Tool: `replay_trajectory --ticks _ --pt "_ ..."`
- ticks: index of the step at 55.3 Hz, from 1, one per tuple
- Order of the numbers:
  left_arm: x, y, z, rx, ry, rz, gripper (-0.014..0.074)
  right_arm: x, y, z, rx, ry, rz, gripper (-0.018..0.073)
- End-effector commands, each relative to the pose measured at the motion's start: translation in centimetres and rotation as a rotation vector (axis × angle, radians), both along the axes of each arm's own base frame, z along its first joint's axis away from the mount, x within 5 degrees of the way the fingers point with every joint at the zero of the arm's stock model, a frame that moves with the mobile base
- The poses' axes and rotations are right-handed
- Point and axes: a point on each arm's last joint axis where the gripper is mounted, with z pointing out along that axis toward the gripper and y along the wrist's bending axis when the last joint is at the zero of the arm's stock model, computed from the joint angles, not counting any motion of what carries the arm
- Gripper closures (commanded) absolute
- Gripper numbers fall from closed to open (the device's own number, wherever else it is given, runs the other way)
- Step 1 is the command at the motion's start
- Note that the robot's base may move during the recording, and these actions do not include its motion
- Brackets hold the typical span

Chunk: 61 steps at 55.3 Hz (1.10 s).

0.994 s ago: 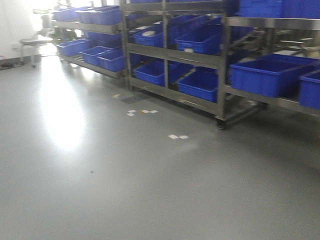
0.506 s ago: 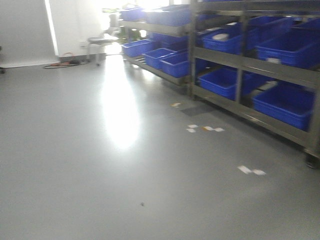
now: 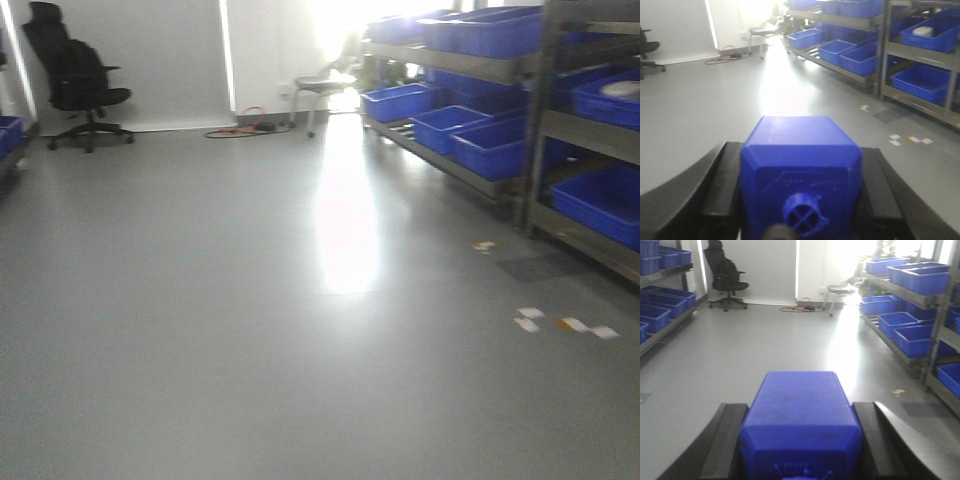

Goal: Pick and sort blue part to right shelf
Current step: 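Drive the base up to the shelf of blue bins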

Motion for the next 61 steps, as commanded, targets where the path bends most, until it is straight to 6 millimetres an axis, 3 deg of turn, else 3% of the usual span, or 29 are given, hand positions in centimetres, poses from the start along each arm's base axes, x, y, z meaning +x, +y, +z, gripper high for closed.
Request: replay_trajectory --ticks 1,61 --pt "-0.09 -0.09 1.71 -0.026 -0.101 -0.018 0.0314 -0.08 -0.04 1.79 0.014 -0.111 -0.004 0.0410" --pt "-0.09 -0.09 1.71 -0.026 -0.101 -0.018 0.0314 -0.08 -0.04 1.79 0.014 -0.111 -0.004 0.0410"
